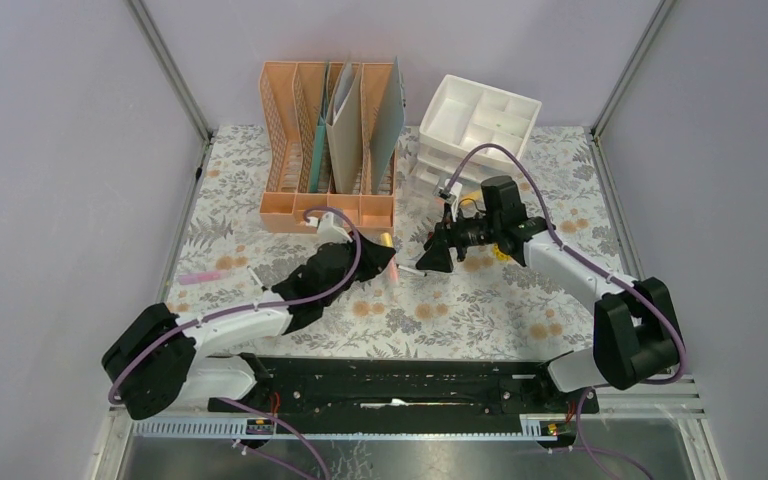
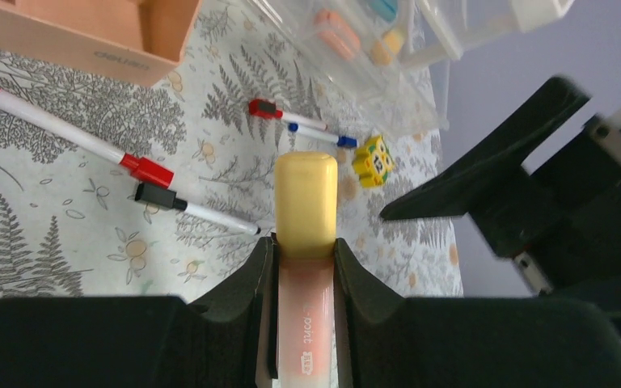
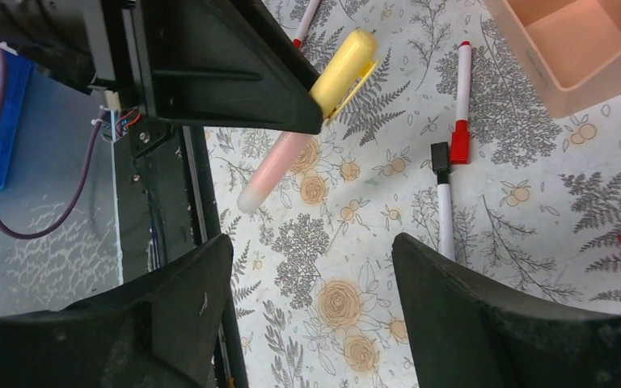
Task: Organize the desk
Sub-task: Place the stationery in the drawer.
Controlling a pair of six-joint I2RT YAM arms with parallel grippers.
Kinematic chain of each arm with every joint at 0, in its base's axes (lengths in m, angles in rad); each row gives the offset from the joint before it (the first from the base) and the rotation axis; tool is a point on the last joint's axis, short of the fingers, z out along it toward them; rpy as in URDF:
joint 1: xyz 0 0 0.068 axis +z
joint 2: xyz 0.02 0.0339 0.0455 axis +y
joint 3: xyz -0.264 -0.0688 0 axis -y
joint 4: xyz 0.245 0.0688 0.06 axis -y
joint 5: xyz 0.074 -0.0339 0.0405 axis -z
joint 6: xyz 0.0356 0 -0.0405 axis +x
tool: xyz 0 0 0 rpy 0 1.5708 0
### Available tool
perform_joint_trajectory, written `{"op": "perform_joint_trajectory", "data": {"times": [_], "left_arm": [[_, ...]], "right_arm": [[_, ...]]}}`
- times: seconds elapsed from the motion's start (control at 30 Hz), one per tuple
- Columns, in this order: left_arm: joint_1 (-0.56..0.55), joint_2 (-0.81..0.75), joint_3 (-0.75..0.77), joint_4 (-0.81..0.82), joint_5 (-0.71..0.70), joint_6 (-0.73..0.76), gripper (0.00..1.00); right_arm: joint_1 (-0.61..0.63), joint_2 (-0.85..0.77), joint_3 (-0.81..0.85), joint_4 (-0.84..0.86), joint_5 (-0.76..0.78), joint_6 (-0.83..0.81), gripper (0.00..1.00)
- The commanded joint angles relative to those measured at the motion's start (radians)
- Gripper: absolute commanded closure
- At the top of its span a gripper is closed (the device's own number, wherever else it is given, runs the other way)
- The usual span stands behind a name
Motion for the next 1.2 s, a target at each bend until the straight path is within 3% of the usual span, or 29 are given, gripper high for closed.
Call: {"op": "perform_joint_trajectory", "data": {"times": [0.0, 0.13, 0.83, 0.93, 1.17], "left_arm": [[-0.051, 0.045, 0.150, -0.123, -0.267, -0.106, 1.00], [-0.075, 0.096, 0.234, -0.224, -0.328, -0.155, 1.00], [-0.149, 0.208, 0.361, -0.214, -0.358, -0.170, 1.00], [-0.157, 0.222, 0.380, -0.214, -0.353, -0.162, 1.00], [-0.168, 0.219, 0.390, -0.197, -0.332, -0.123, 1.00]], "right_arm": [[0.044, 0.018, -0.006, 0.073, 0.069, 0.074, 0.21], [0.059, 0.045, -0.003, 0.113, 0.084, 0.096, 0.21], [0.076, 0.097, -0.003, 0.181, 0.078, 0.224, 0.27], [0.077, 0.099, -0.005, 0.192, 0.099, 0.247, 0.37], [0.077, 0.112, 0.007, 0.192, 0.120, 0.277, 0.80]]}}
